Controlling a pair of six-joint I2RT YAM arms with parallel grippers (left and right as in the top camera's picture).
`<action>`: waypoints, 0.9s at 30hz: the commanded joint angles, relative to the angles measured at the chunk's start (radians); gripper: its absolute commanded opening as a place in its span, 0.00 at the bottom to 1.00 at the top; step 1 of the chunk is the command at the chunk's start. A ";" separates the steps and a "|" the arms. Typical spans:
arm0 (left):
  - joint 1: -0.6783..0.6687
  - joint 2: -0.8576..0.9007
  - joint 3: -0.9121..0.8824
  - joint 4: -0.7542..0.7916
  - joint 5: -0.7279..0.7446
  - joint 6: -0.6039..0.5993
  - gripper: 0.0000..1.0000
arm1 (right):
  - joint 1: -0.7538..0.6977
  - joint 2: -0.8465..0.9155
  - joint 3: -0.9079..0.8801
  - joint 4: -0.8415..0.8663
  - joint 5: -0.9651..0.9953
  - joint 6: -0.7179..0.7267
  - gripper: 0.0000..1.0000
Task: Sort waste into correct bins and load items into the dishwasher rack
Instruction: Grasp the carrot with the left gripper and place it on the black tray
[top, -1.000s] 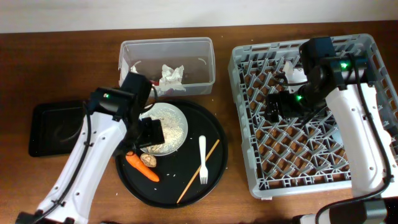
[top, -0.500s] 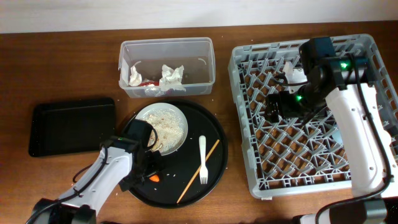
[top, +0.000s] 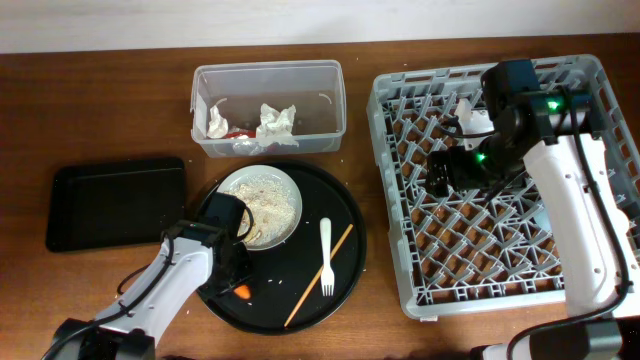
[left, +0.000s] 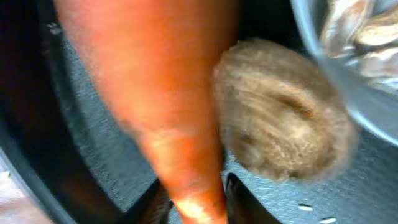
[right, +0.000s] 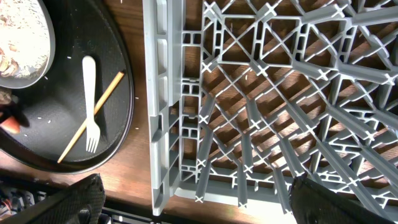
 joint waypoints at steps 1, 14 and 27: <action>0.003 -0.006 -0.006 -0.027 -0.008 0.002 0.16 | 0.005 -0.008 0.000 -0.002 0.002 0.001 0.98; 0.073 -0.172 0.318 -0.304 -0.184 0.029 0.01 | 0.005 -0.008 0.000 -0.002 0.002 0.001 0.98; 0.729 0.178 0.346 0.259 -0.172 0.035 0.25 | 0.005 -0.008 0.000 -0.009 0.002 0.001 0.98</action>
